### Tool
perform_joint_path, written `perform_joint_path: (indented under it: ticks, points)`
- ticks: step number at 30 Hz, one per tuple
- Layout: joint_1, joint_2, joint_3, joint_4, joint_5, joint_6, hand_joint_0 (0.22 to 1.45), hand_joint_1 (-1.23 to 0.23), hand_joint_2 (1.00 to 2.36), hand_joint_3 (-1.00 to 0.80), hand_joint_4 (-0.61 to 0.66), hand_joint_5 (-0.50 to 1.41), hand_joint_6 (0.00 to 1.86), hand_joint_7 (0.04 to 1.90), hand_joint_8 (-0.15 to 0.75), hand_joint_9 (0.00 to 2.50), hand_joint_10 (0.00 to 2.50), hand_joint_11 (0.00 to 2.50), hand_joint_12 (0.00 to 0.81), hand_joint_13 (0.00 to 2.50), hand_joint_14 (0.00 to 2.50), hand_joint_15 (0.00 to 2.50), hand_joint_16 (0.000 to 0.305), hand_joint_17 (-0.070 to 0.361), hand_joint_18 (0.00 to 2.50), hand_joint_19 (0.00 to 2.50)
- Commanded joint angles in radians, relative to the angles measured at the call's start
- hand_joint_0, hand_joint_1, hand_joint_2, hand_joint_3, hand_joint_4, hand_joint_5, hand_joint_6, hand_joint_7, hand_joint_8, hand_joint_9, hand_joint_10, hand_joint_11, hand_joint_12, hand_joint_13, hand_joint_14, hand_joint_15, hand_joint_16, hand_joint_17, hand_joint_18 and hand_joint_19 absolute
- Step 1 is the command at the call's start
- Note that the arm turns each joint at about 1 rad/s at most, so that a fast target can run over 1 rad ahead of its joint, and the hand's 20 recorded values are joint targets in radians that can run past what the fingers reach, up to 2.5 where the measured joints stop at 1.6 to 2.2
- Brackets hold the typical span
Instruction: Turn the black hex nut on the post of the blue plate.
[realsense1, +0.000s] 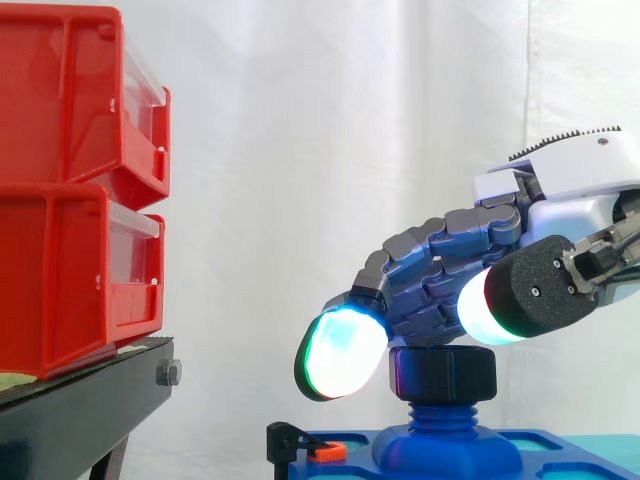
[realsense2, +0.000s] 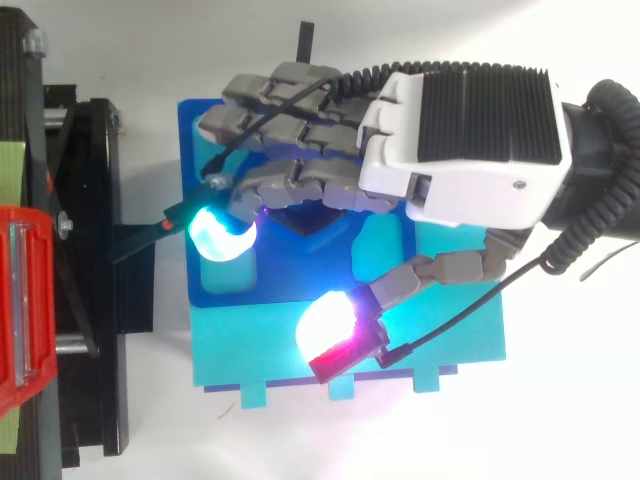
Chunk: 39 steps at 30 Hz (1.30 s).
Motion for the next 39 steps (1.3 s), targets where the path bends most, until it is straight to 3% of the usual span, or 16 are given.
perform_joint_path:
  ticks: [1, 7, 14, 39]
  points:
    - [-0.008, -0.001, 0.002, -0.002, -0.007, -0.007, 0.39, -0.56, 1.0, -0.5, 0.12, -0.28, 0.5, 0.72, 0.175, 0.0, 0.0, 0.0, 0.343, 0.05, 0.0, 0.0, 0.049, 0.111, 0.0, 0.0]
    - [-0.011, -0.001, 0.002, -0.002, -0.02, -0.018, 0.38, -0.52, 1.0, -0.5, 0.17, -0.26, 0.5, 0.79, 0.182, 0.0, 0.0, 0.0, 0.349, 0.06, 0.0, 0.0, 0.05, 0.112, 0.0, 0.0]
    - [-0.029, -0.001, 0.002, -0.009, -0.056, -0.033, 0.38, -0.5, 1.0, -0.5, 0.2, -0.25, 0.5, 0.84, 0.186, 0.0, 0.0, 0.0, 0.351, 0.07, 0.0, 0.0, 0.051, 0.114, 0.0, 0.0]
    - [-0.052, -0.001, 0.016, -0.012, -0.076, -0.073, 0.38, -0.49, 1.0, -0.5, 0.22, -0.24, 0.5, 0.83, 0.199, 0.0, 0.0, 0.0, 0.354, 0.13, 0.0, 0.0, 0.05, 0.113, 0.0, 0.0]
